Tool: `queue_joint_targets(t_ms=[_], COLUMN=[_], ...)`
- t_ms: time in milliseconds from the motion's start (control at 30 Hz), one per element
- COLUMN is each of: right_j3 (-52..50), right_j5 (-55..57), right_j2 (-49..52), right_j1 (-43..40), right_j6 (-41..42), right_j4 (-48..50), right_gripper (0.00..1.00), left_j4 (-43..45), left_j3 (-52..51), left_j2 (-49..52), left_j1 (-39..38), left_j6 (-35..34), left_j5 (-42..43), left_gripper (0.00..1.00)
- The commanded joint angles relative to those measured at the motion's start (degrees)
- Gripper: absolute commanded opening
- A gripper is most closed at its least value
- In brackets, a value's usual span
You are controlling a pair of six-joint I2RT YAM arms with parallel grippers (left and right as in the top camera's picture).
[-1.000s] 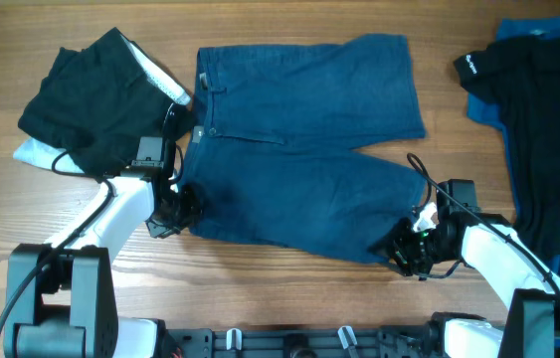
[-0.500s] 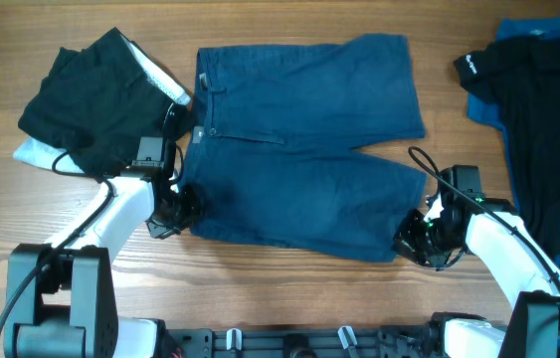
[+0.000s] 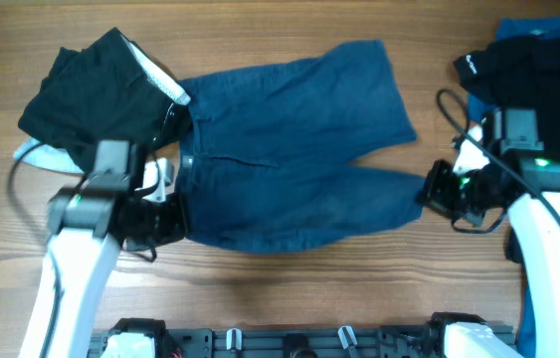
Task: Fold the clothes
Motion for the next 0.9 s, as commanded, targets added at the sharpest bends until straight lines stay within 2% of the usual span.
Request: queue_joint_targets(t_ms=[0, 133, 200, 333, 433, 533, 633, 733, 867], right_j3=[9.3, 10.6, 10.6, 10.8, 12.3, 12.4, 12.4, 12.4, 9.4], right_j5=[0.7, 2.4, 2.5, 3.4, 3.3, 3.3, 3.0, 0.2, 0.3], right_j2=[-1.0, 2.1, 4.9, 6.1, 4.4, 3.0, 1.1, 0.4, 2.1], right_j1=[0.1, 0.0, -0.8, -6.4, -14.0, -17.8, -18.9, -18.0, -13.6], right_j6=[-0.8, 4.8, 5.2, 4.2, -0.2, -1.6, -2.7, -2.9, -4.4], right_j4=[1.6, 13.3, 14.8, 14.7, 11.5, 7.4, 6.5, 5.3, 0.5], right_gripper=[0.05, 0.04, 0.04, 0.04, 0.04, 0.04, 0.04, 0.04, 0.05], left_j4=[0.1, 4.7, 5.2, 2.4, 0.1, -1.7, -5.2, -5.4, -5.4], left_j3=[4.6, 4.9, 4.9, 4.9, 4.9, 4.9, 4.9, 4.9, 4.9], left_j2=[-9.7, -10.2, -7.7, -3.6, -3.6, -3.6, -3.7, -3.7, -3.7], left_j1=[0.0, 0.0, 0.0, 0.0, -2.2, -7.1, -14.3, -20.4, -21.7], left_j6=[2.3, 1.8, 1.8, 2.3, 2.4, 2.0, -1.5, -5.9, -8.8], left_j5=[1.9, 1.9, 2.9, 4.7, 7.0, 9.7, 9.5, 4.1, -4.8], left_gripper=[0.04, 0.04, 0.04, 0.04, 0.04, 0.04, 0.04, 0.04, 0.04])
